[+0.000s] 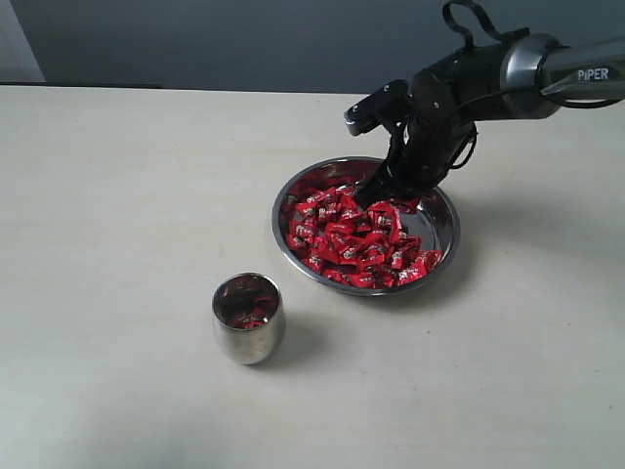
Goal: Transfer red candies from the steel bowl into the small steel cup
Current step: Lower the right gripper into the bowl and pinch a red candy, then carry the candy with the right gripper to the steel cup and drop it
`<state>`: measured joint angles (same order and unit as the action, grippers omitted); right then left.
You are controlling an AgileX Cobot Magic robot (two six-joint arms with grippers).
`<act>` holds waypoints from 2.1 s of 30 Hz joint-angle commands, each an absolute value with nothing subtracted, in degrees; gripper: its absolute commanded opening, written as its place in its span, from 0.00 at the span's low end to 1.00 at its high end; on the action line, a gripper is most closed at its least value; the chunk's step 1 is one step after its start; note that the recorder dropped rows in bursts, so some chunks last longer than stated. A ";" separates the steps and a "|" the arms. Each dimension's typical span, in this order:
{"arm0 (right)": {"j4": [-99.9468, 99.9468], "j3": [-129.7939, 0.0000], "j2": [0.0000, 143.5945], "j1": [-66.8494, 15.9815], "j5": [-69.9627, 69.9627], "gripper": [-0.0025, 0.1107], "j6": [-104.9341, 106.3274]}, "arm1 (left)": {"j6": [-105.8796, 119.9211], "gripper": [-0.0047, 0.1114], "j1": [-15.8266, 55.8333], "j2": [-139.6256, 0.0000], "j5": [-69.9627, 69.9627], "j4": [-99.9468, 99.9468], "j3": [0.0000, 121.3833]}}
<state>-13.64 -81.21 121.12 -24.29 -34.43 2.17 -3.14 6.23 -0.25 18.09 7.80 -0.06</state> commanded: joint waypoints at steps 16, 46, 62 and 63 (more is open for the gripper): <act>-18.92 -81.43 124.04 -24.00 -32.10 0.24 -1.22 | -3.46 0.04 6.66 0.00 17.69 7.76 0.00; -8.49 -81.43 115.57 -24.10 -35.73 0.02 1.39 | -3.46 0.04 6.66 0.00 17.69 7.76 0.00; 40.99 -81.32 104.38 -25.41 -63.12 0.02 42.17 | -3.46 0.04 6.66 0.00 17.69 7.76 0.00; 40.99 -81.32 104.25 -26.31 -63.42 0.02 42.17 | -3.46 0.04 6.66 0.00 17.69 7.76 0.00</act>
<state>38.48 -81.21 105.29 -24.86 -60.51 39.47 -3.14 6.23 -0.25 18.09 7.80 -0.06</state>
